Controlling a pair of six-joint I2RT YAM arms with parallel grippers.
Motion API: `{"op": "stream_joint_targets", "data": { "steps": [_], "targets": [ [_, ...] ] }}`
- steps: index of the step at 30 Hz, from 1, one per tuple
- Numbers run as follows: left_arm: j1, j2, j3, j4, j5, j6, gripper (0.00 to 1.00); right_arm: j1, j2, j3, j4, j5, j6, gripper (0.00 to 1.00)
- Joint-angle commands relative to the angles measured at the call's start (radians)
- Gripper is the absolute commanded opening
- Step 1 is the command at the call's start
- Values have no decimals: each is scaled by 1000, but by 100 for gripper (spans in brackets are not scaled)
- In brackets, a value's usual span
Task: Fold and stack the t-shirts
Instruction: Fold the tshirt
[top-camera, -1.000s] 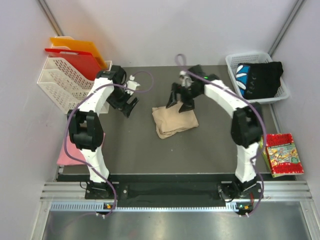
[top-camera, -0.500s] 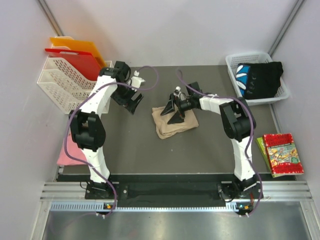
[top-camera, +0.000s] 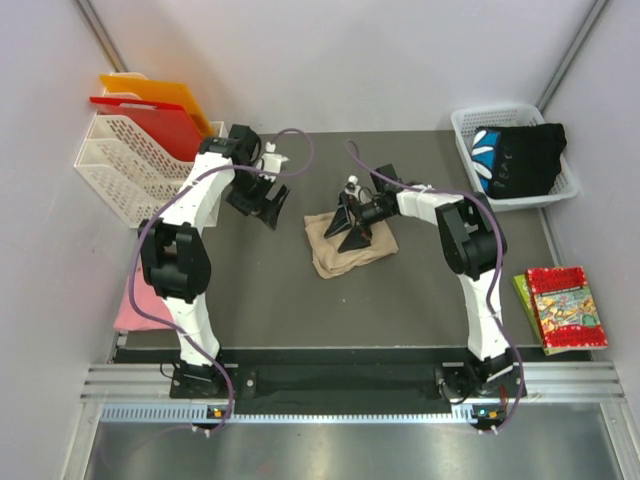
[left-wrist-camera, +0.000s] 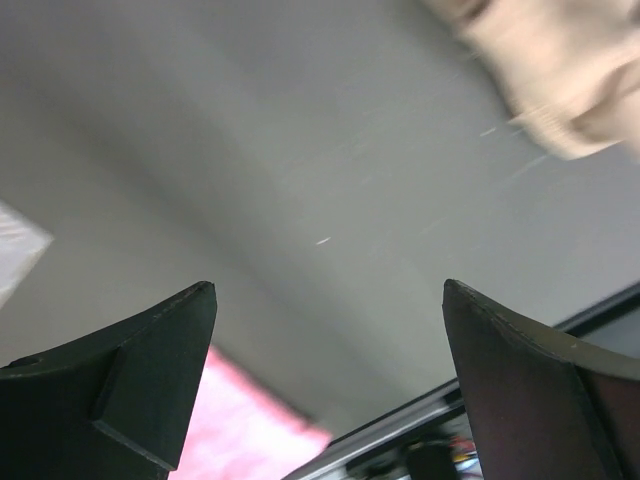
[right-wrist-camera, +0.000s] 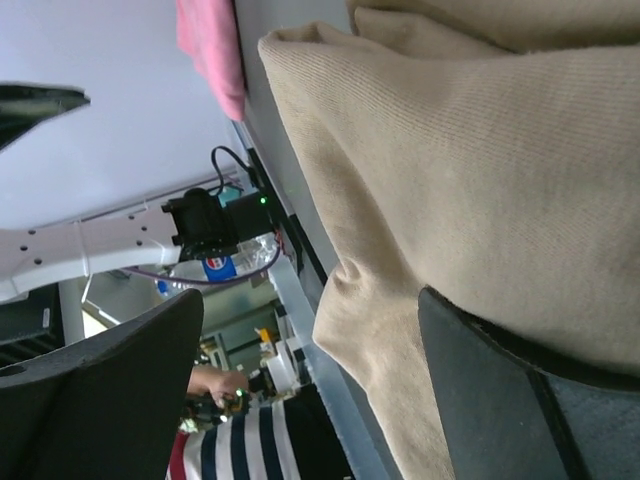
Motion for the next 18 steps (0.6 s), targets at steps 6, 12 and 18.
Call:
{"op": "stream_joint_targets", "data": {
  "steps": [6,12,18],
  "targets": [
    [3,146,29,68,371,-291,99,-49,-231,106,11,66,94,89],
    [-14,290,32,117,468,-368,99,-102,-359,-78,84,73,88,89],
    [-17,324,-35,279,485,-504,99,-124,-370,-175,9,90,-7,88]
  ]
}}
